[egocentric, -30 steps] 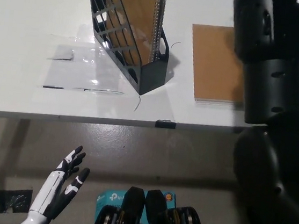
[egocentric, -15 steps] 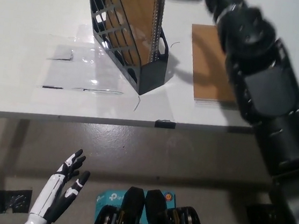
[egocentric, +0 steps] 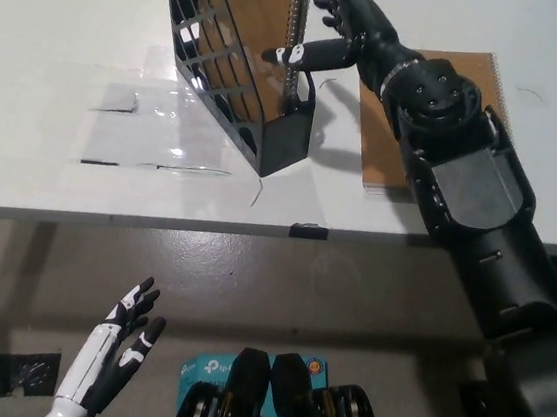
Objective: Use the right hand to pick up a book from the book holder on the left side and put it on another book on the right side
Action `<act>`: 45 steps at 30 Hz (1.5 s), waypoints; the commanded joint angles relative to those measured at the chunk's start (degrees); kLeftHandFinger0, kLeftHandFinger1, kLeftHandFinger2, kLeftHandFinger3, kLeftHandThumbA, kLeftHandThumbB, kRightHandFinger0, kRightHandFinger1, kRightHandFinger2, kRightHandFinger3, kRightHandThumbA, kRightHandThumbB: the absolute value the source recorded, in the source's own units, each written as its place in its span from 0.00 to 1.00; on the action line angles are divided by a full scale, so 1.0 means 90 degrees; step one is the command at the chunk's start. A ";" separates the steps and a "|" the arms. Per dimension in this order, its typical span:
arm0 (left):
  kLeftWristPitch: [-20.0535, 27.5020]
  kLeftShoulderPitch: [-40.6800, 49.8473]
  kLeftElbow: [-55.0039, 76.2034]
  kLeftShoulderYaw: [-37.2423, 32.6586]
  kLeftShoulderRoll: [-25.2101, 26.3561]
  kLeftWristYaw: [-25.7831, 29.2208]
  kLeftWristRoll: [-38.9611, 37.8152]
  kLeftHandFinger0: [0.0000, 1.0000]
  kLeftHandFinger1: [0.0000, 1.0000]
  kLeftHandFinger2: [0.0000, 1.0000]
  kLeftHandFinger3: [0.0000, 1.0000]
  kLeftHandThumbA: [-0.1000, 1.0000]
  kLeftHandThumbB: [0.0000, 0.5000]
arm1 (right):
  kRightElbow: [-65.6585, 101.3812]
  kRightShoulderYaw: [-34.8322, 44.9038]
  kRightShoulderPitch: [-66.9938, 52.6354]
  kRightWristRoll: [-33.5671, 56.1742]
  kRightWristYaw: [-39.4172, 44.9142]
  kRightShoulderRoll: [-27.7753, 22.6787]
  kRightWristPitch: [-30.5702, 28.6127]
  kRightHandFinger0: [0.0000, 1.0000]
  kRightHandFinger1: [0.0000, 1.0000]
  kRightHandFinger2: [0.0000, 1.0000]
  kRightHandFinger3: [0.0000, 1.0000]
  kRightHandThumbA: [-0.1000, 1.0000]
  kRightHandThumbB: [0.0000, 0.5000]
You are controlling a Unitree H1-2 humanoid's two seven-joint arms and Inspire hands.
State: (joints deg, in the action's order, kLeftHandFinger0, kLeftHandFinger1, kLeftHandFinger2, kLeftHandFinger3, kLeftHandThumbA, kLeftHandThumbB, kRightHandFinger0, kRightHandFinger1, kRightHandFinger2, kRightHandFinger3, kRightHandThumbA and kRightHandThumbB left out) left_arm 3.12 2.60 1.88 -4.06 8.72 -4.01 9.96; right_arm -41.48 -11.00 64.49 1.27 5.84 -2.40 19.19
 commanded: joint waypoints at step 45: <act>0.0277 -0.0410 -0.0110 -0.0066 0.0138 -0.0103 -0.0158 1.00 1.00 1.00 1.00 0.91 0.10 | -0.1463 0.0144 0.0963 -0.1167 -0.1213 0.0533 -0.0281 0.00 0.52 0.86 0.98 0.00 0.36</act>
State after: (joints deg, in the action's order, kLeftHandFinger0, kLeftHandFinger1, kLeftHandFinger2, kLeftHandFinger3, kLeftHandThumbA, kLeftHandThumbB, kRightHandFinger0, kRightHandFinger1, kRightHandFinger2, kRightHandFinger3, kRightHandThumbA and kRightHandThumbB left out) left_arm 3.16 -0.31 0.55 -4.51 8.91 -4.04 8.87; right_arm -53.91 -11.04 71.26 -9.87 -4.75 2.36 18.13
